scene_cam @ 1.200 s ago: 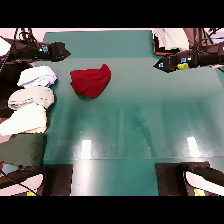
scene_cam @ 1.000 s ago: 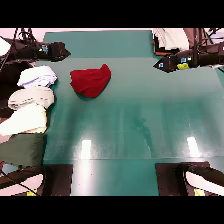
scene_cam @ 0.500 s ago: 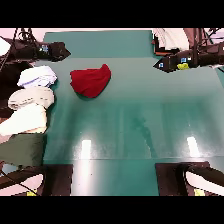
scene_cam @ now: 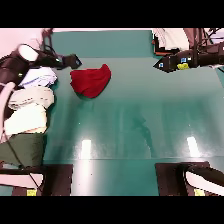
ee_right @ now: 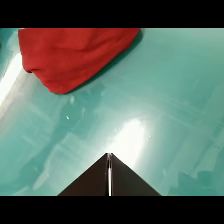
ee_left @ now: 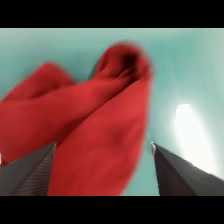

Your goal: Fold the shirts.

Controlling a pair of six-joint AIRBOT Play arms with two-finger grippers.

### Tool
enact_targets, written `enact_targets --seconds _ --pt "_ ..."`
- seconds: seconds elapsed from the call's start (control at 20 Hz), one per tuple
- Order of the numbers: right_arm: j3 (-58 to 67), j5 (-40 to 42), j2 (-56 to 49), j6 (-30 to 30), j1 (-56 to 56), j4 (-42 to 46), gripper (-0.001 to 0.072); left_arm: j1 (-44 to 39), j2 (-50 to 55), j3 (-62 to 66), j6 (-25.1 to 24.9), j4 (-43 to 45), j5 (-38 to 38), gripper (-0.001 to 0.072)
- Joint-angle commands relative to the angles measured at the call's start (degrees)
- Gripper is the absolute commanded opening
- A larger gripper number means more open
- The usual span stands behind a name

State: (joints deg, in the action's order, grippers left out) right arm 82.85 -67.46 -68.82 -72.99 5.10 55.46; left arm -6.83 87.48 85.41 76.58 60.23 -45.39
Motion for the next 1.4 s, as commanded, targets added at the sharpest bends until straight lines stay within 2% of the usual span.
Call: enact_targets --seconds 0.0,0.25,0.3,0.35,0.4,0.5,0.65,0.8,1.0,1.15,1.35 --pt "0.00 -0.04 0.00 -0.02 0.04 0.00 0.0019 0.02 8.79 0.00 -0.61 0.24 -0.68 0.0705" --pt "0.00 0.00 0.00 -0.02 0.04 -0.02 0.0019 0.02 10.78 0.07 -1.42 -4.02 -2.80 0.0704" --pt "0.02 -0.04 0.00 0.00 0.07 -0.02 0.0019 0.02 10.78 0.07 -2.08 -4.15 -3.52 0.0630" --pt "0.02 -0.20 0.00 -0.02 0.04 -0.04 0.0019 0.04 10.78 0.07 -2.08 -4.33 -4.44 0.0291" --pt "0.02 -0.24 0.00 -0.02 0.04 -0.04 0.0019 0.04 10.58 0.09 -2.14 -4.76 -5.68 0.0035" --pt "0.02 -0.17 0.09 -0.02 0.04 -1.01 0.0019 0.04 10.12 2.19 -2.25 -5.40 -8.68 0.0022" --pt "0.04 0.74 2.08 -0.02 0.04 -5.53 0.0019 0.02 5.77 10.82 -7.06 -5.44 -14.53 0.0021" --pt "0.04 5.05 7.08 0.00 0.04 -11.52 0.0019 0.02 -3.80 20.11 -7.82 -6.62 -15.80 0.0020" --pt "0.04 11.37 14.08 0.00 0.00 -11.82 0.0018 -0.74 -16.96 24.48 -7.82 -8.63 -16.39 0.0020" --pt "0.04 13.53 16.63 0.00 -0.04 -11.80 0.0019 -7.02 -19.74 24.20 -7.61 -8.57 -18.95 0.0020" --pt "0.02 12.09 16.68 0.00 -0.07 -11.98 0.0019 -20.59 -15.61 20.46 -7.67 -7.48 -15.72 0.0022"
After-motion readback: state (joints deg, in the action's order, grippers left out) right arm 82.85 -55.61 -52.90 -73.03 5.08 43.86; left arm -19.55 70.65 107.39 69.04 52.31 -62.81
